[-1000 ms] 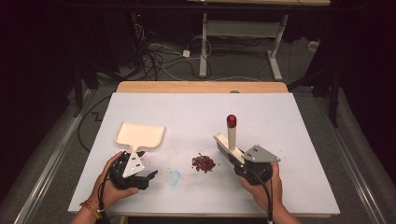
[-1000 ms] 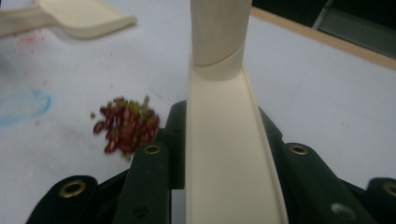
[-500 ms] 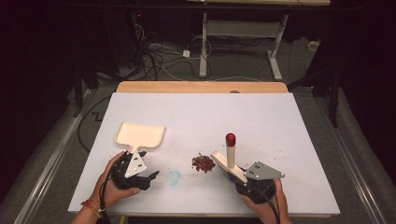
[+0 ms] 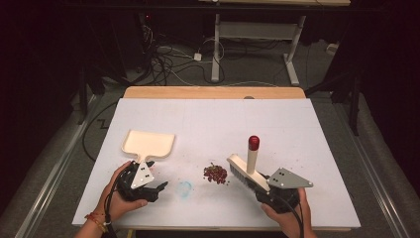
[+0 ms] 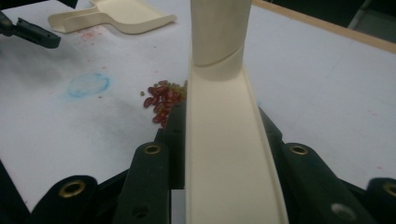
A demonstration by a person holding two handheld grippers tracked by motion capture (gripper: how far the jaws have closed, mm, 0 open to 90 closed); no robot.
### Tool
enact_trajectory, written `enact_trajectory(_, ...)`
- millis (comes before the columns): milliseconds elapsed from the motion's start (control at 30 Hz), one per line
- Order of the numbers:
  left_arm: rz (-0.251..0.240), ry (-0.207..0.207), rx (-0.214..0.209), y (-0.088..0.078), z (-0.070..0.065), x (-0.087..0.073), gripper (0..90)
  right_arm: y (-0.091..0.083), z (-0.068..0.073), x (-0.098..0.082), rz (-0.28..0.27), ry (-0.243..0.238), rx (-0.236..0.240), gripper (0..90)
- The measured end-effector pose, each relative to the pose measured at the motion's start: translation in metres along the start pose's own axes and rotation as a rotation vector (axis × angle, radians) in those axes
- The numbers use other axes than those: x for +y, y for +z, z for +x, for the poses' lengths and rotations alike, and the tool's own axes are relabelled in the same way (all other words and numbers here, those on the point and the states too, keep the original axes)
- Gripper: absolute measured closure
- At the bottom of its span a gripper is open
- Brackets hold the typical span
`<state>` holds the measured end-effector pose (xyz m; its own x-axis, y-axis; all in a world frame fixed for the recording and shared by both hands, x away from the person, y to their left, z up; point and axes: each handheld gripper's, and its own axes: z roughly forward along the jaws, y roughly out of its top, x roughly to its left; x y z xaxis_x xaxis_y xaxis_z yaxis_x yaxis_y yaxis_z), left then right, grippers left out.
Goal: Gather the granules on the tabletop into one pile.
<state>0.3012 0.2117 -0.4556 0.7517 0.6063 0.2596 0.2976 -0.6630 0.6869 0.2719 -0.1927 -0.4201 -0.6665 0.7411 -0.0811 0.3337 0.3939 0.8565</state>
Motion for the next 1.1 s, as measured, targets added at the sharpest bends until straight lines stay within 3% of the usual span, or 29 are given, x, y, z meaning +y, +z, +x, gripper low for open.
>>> enact_trajectory(367,-0.001,-0.004,0.004,-0.001,0.001,-0.001,21.1,-0.006,-0.014,0.001,0.011,0.001,0.001,67.0)
enact_trajectory(467,-0.002,-0.004,0.004,-0.001,0.001,-0.001,21.1,-0.011,-0.023,0.002,0.009,-0.027,0.013,66.9)
enact_trajectory(667,0.001,-0.002,0.01,-0.001,0.001,-0.001,21.1,-0.023,-0.043,0.0,0.028,-0.095,0.071,66.8)
enact_trajectory(800,0.006,-0.001,0.011,-0.001,0.001,0.0,21.1,-0.031,-0.055,-0.006,0.028,-0.076,0.113,66.9)
enact_trajectory(1100,0.011,-0.004,0.01,0.001,0.001,0.0,21.1,-0.041,-0.061,-0.016,0.061,-0.091,0.163,66.8)
